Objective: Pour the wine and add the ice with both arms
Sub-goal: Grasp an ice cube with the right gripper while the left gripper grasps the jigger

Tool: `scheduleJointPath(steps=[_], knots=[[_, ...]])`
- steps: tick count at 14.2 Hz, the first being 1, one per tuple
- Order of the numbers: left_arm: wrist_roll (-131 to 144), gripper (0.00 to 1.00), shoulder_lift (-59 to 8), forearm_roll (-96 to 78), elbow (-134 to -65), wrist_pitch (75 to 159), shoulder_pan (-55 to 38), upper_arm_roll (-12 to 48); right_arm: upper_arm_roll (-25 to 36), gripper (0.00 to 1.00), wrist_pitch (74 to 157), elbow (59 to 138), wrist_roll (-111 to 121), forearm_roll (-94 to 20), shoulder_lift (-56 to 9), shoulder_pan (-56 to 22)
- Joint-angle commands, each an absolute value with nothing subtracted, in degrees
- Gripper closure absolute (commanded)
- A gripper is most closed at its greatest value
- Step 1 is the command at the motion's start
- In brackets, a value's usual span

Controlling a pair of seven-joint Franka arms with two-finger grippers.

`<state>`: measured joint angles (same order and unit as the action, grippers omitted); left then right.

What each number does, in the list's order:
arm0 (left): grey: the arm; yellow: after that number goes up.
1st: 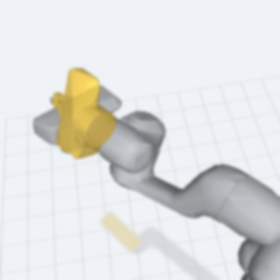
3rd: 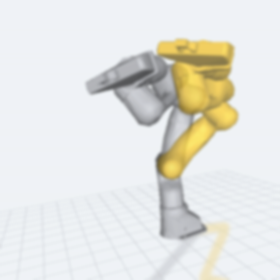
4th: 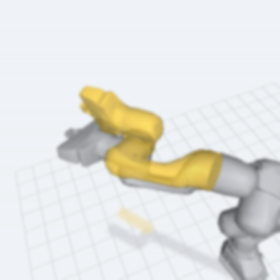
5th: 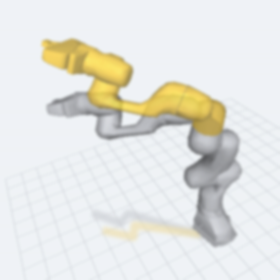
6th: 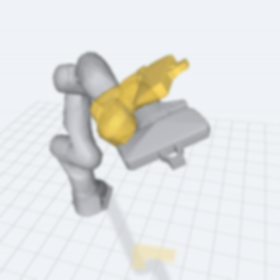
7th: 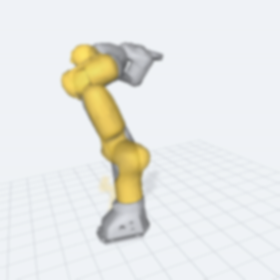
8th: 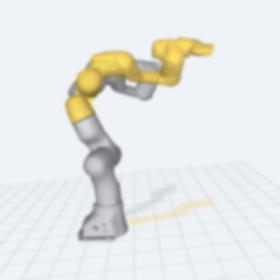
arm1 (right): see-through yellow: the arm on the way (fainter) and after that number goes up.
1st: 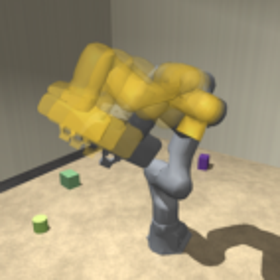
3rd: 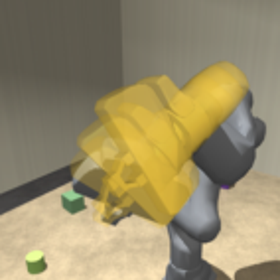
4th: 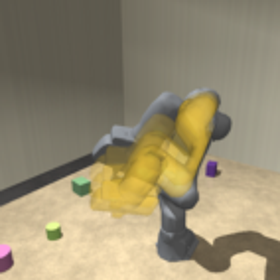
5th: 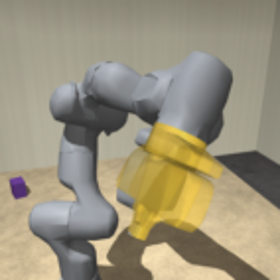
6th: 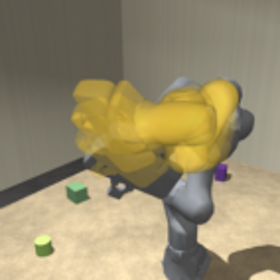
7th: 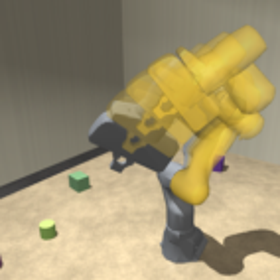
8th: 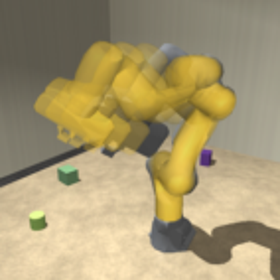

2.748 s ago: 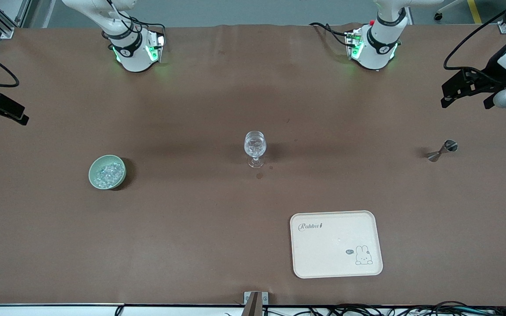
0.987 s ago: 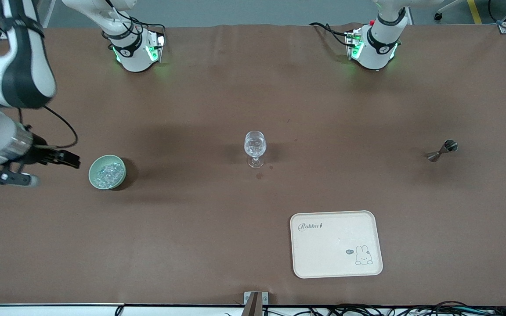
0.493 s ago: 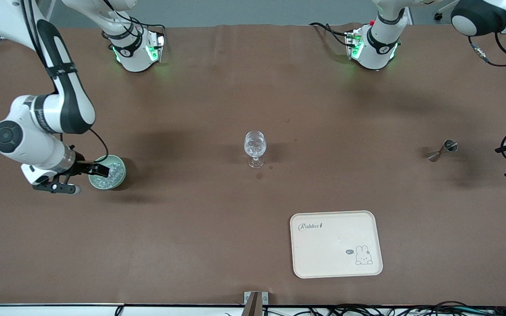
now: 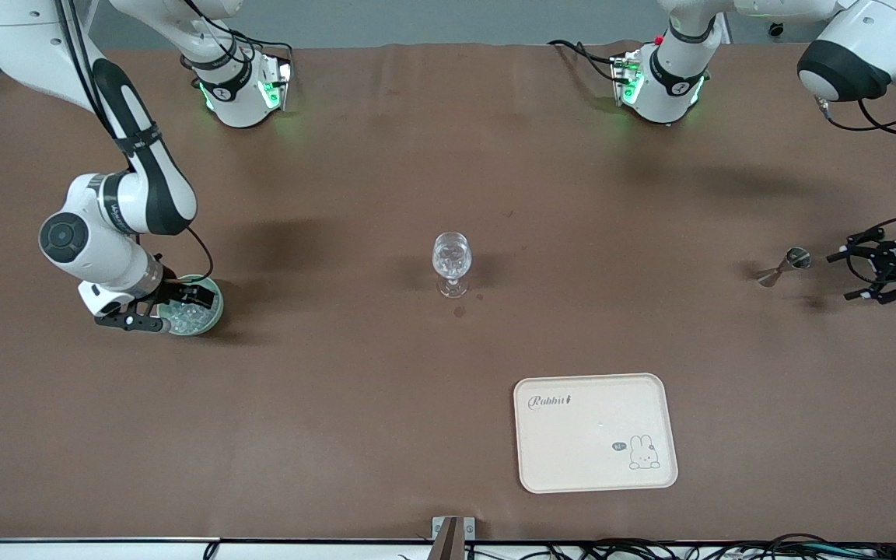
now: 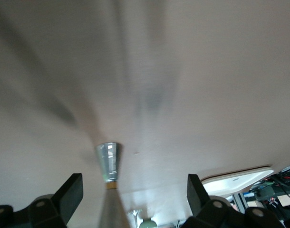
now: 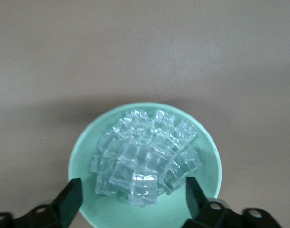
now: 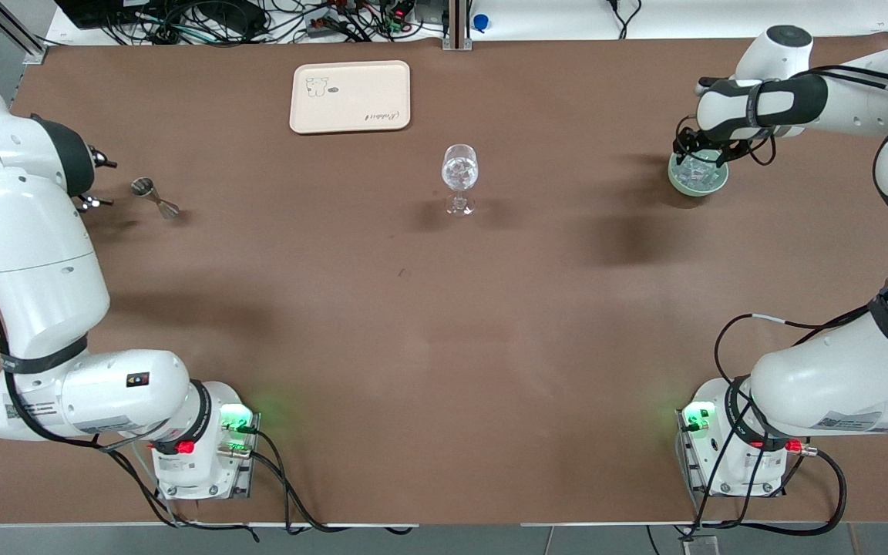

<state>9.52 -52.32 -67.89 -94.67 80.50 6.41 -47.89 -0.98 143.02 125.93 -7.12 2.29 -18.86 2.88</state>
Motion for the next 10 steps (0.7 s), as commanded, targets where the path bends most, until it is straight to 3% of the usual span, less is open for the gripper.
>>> scheduleJointPath(steps=[1, 4, 5, 10], knots=[[7.91, 0.05, -51.24, -69.26, -98.34, 76.84, 6.15, -48.34, -1.41, 0.25, 143.88, 127.35, -6.24, 1.67, -17.58, 3.95], [11.32, 0.07, -51.33, -70.22, -99.75, 73.92, 5.80, -48.34, -1.32, 0.51, 144.32, 127.44, -6.24, 1.67, -17.84, 4.22], [12.21, 0.07, -51.15, -70.22, -100.10, 72.70, 5.80, -48.34, -1.32, 0.56, 144.32, 127.44, -6.24, 1.67, -17.75, 4.48], [17.22, 0.09, -52.73, -75.30, -101.59, 71.28, 4.93, -48.16, -1.32, 0.56, 145.98, 127.35, -6.24, 1.67, -18.72, 4.92]])
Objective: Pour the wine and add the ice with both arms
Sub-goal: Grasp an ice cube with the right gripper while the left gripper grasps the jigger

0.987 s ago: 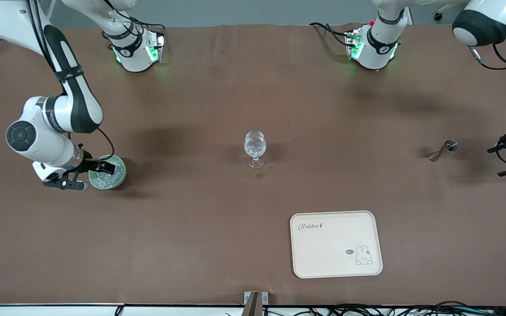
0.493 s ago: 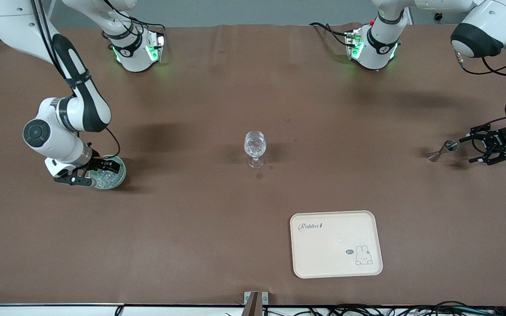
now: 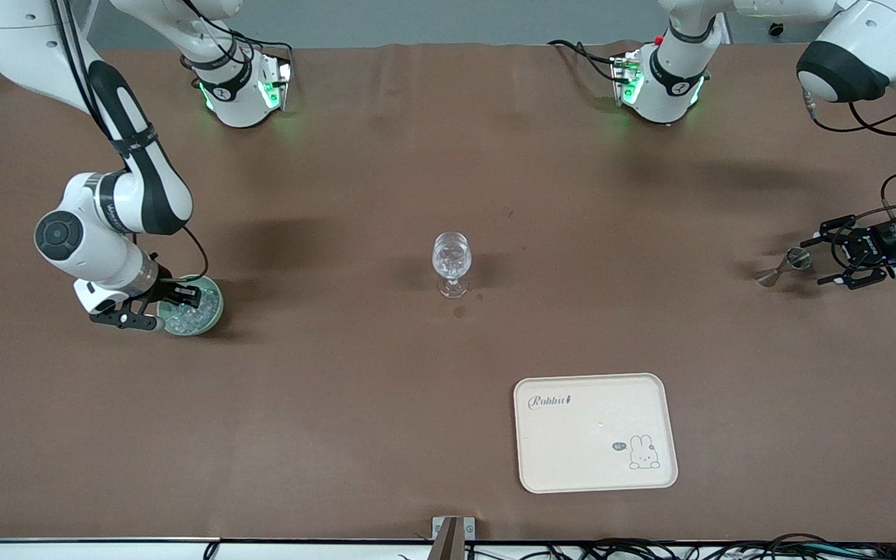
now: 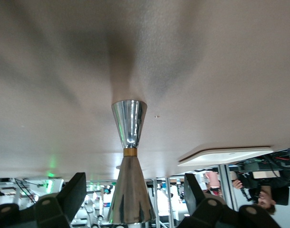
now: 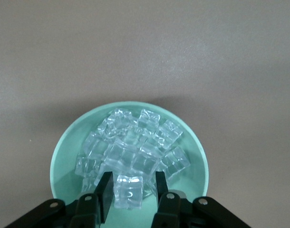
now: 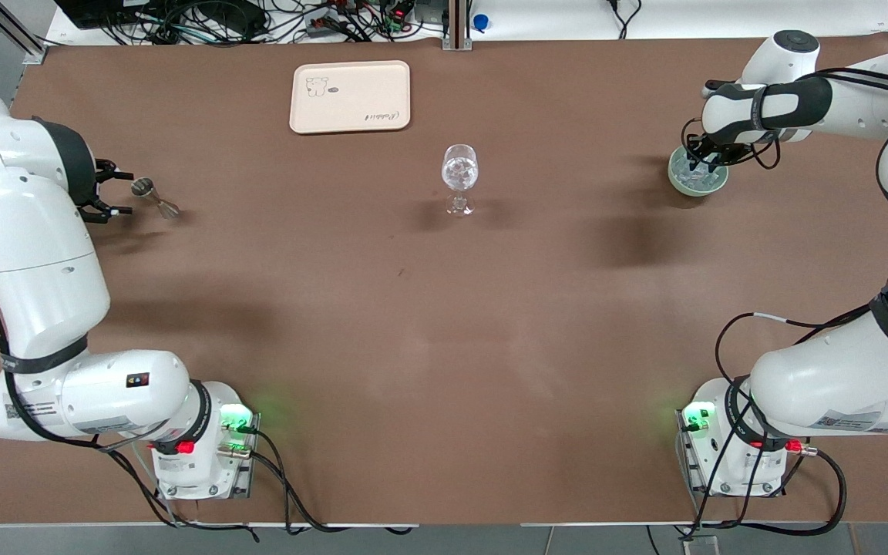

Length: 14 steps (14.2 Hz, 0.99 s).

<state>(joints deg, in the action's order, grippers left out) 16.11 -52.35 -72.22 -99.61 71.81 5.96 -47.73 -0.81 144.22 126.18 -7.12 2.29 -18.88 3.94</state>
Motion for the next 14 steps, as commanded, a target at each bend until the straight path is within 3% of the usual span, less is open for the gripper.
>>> scheduleJointPath(steps=[1, 6, 14], knots=[[19.23, 0.11, -52.82, -77.85, -102.38, 71.45, 4.57, -48.08, -1.32, 0.56, 145.99, 127.44, -6.24, 1.67, -18.81, 4.83], [20.04, 0.11, -52.82, -79.27, -106.52, 72.51, 3.78, -46.94, -1.41, 0.56, 145.64, 127.53, -6.33, 1.67, -19.16, 4.75], [16.36, 0.16, -53.17, -79.89, -107.05, 74.97, 4.13, -45.44, -1.41, 0.60, 144.58, 127.44, -6.42, 1.67, -19.16, 4.57]])
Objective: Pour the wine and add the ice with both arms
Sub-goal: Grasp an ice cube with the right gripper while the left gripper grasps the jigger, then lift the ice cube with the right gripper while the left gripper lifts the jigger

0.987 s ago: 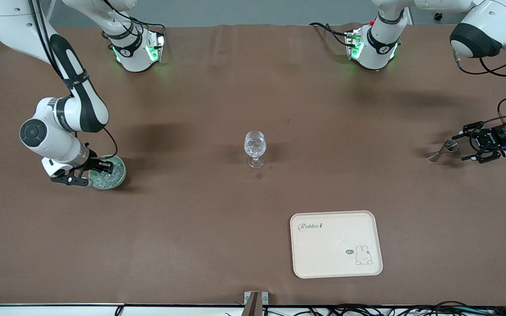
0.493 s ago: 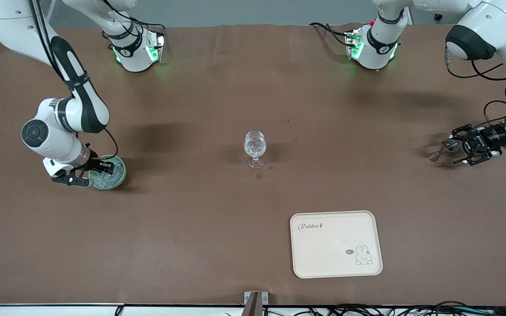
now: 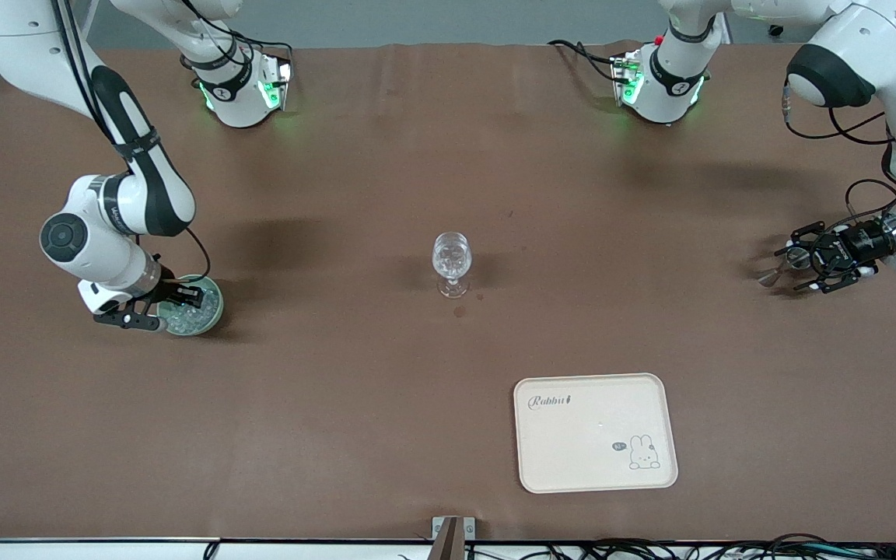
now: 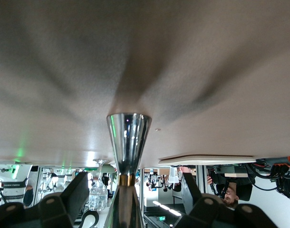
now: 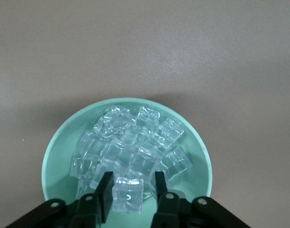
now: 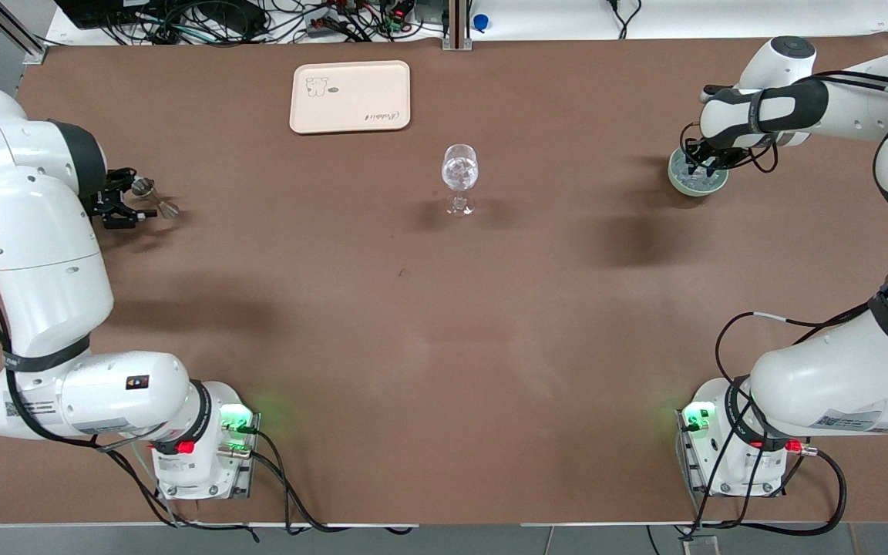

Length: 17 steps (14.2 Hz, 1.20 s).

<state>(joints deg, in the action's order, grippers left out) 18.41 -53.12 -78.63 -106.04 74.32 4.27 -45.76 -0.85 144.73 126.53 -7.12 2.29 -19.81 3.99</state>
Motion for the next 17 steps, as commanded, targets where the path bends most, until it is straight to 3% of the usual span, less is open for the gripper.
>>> scheduleJointPath(steps=[1, 5, 8, 9, 11, 17], knots=[[15.74, 0.17, -53.26, -79.98, -107.49, 75.06, 4.13, -45.35, -1.49, 0.61, 144.41, 127.44, -6.42, 1.67, -19.16, 4.57], [12.94, 0.20, -53.00, -81.21, -109.95, 74.97, 4.21, -45.18, -1.49, 0.66, 144.40, 127.44, -6.42, 1.67, -19.16, 4.48], [12.22, 0.21, -52.91, -81.21, -110.48, 74.62, 4.13, -45.26, -1.49, 0.86, 144.32, 127.00, -6.33, 1.67, -19.16, 4.31], [12.91, 0.21, -52.48, -81.12, -110.48, 74.45, 4.13, -45.44, -1.49, 0.88, 143.97, 126.65, -6.24, 1.67, -19.16, 4.48], [13.88, 0.21, -52.03, -81.12, -110.13, 74.36, 3.96, -45.62, -1.58, 0.95, 137.68, 122.90, -5.80, 1.67, -19.07, 4.13], [14.15, 0.23, -51.77, -81.21, -110.21, 74.27, 4.13, -45.44, -1.67, 0.98, 123.50, 111.46, -5.97, 1.67, -16.10, 3.60]])
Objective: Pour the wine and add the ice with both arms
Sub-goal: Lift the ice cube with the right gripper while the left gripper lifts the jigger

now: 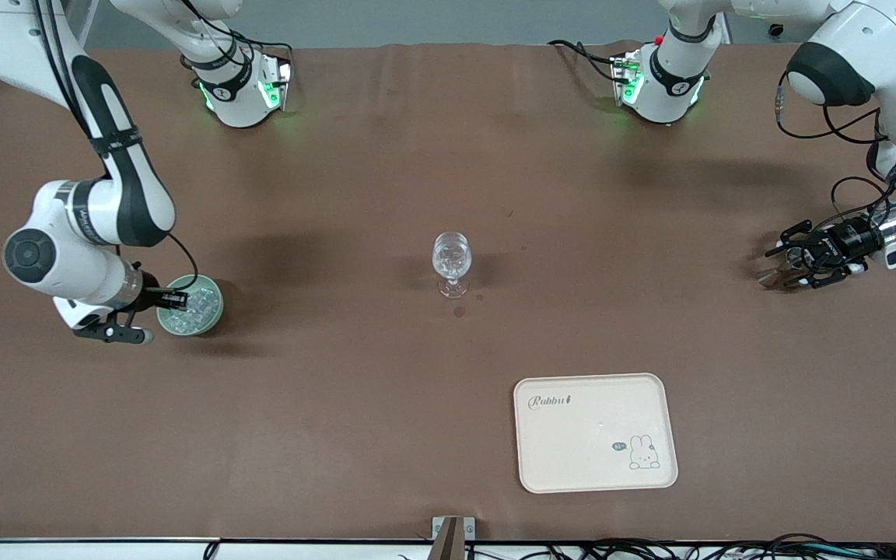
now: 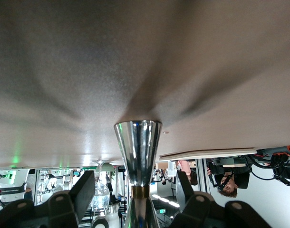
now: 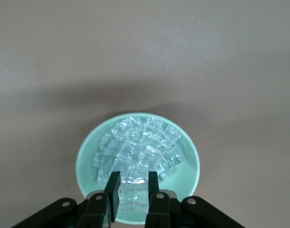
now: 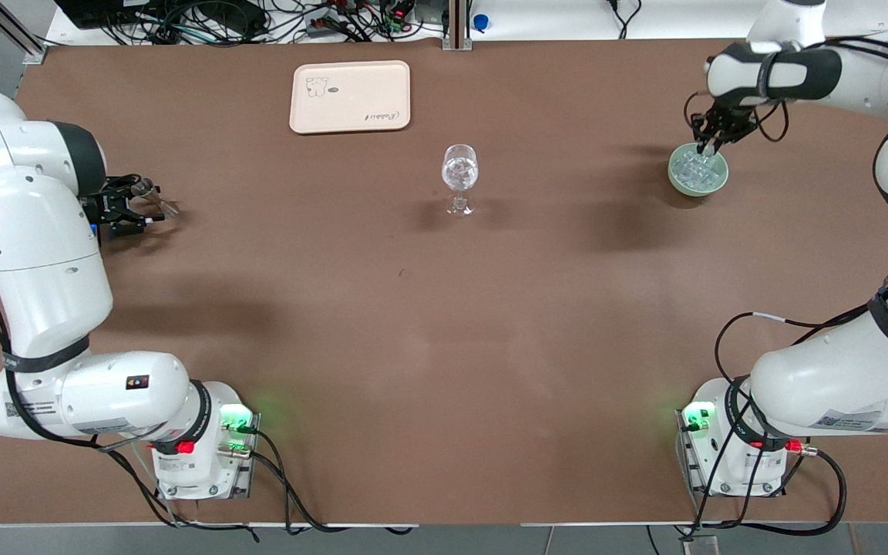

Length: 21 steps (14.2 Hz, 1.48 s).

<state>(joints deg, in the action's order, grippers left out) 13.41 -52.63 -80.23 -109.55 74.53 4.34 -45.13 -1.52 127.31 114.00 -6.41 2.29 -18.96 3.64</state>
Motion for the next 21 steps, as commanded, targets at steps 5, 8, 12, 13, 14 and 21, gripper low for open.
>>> scheduleJointPath(steps=[5, 8, 12, 13, 14, 21], knots=[[14.15, 0.51, -51.77, -82.00, -110.13, 74.18, 3.87, -45.44, -1.58, 0.99, 115.61, 106.02, -5.98, 1.67, -6.60, 3.43], [14.15, 0.70, -51.59, -82.00, -109.95, 73.48, 3.87, -45.53, -1.14, 0.99, 101.47, 97.06, -5.63, 1.76, -4.66, 3.78], [15.72, 0.95, -50.89, -82.00, -110.13, 70.94, 3.87, -45.96, -0.79, 0.99, 86.78, 85.36, -5.54, 1.84, -4.05, 3.78], [16.52, 0.99, -49.76, -81.83, -110.39, 69.97, 3.78, -46.49, -0.88, 0.99, 85.88, 84.99, -5.54, 2.11, -2.48, 3.61], [17.31, 1.00, -48.18, -81.22, -110.48, 69.18, 3.69, -46.67, -0.97, 0.99, 85.70, 85.69, -5.54, 2.11, -1.16, 3.52], [27.93, 1.00, -38.78, -80.07, -113.37, 69.69, -1.39, -46.93, -1.32, 0.99, 87.19, 87.01, -5.62, 1.58, -0.26, 3.25]])
